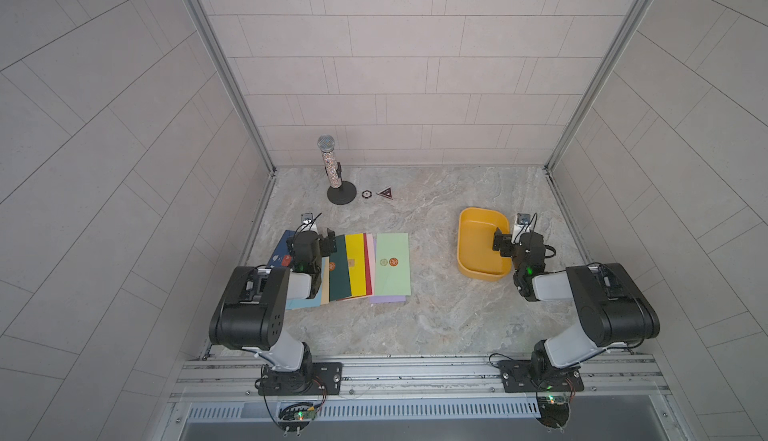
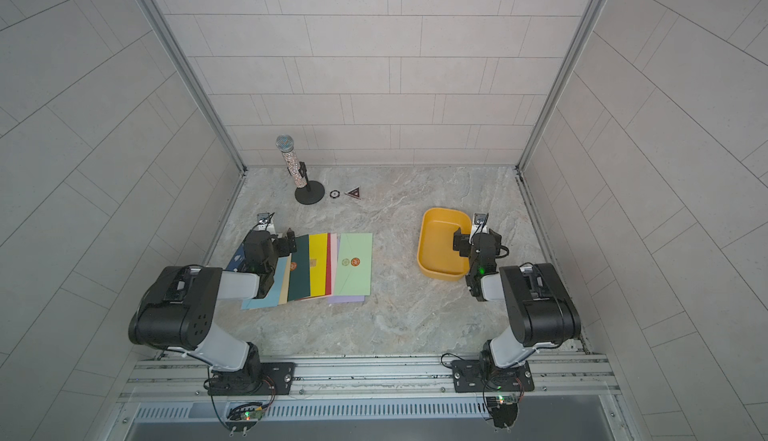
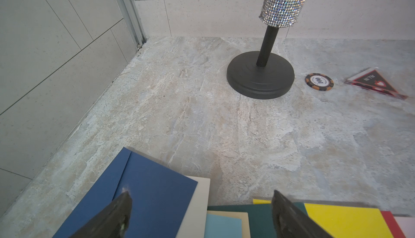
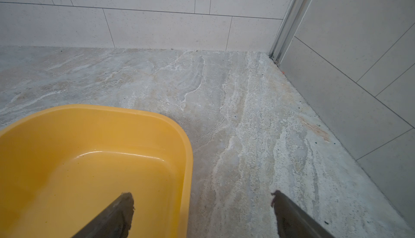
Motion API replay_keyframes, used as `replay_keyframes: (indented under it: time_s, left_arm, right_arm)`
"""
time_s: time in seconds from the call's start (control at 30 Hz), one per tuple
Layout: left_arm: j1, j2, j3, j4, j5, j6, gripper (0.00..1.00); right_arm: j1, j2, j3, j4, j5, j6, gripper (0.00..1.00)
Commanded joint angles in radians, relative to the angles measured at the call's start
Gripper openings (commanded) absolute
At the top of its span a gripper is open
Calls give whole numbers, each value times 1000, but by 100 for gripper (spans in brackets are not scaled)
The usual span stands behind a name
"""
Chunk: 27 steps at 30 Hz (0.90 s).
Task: Put the sealed envelopes into the storage box
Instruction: Adjust the storage box at the center of the board.
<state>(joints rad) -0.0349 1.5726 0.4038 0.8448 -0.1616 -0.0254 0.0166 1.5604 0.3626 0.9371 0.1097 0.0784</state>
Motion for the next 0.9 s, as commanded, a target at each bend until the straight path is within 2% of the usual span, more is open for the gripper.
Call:
replay_keyframes:
  time_s: [0.0, 0.07, 0.13, 0.2, 0.27, 0.33, 0.4, 0.47, 0.5, 0.53, 0.6, 0.67, 0.77, 0.87]
  left_arm:
    - [-4, -9, -5, 39, -59, -1, 100]
    - [-19, -54, -36, 71, -221, -42, 100]
    - [-27, -194, -46, -39, -233, -41, 100]
    - [-43, -337, -33, -164, -250, -64, 100]
    - [-45, -481, 10, -359, -234, -233, 100]
    - [-45, -581, 39, -455, -169, -373, 100]
    - [-43, -639, 40, -483, -175, -544, 100]
    - [-44, -682, 39, -532, -171, -689, 100]
    - [-43, -713, 48, -593, -146, -760, 100]
    - [-41, -741, 61, -644, -95, -773, 100]
    - [-40, -781, 120, -777, 61, -753, 97]
    - [-39, -783, 221, -994, 171, -736, 92]
    - [-41, -756, 329, -1233, 365, -656, 80]
    - [-43, -742, 362, -1374, 500, -639, 76]
  right_arm:
    - [-8, 6, 18, -15, -11, 1, 100]
    - [-12, 6, 14, -10, -17, 3, 100]
    - [-8, -1, 16, -2, 8, 1, 100]
    - [7, -93, 44, -131, 92, 8, 100]
    - [16, -228, 98, -329, 109, 10, 100]
    - [14, -366, 142, -448, 119, 164, 100]
    - [14, -480, 171, -514, 68, 256, 100]
    - [13, -567, 205, -615, 98, 433, 100]
    - [7, -606, 218, -670, 75, 501, 100]
    - [-4, -636, 227, -696, -10, 504, 100]
    - [-6, -680, 257, -780, -213, 472, 95]
    - [9, -685, 349, -944, -307, 462, 95]
    - [73, -660, 431, -1148, -373, 405, 95]
    - [181, -611, 487, -1305, -296, 372, 95]
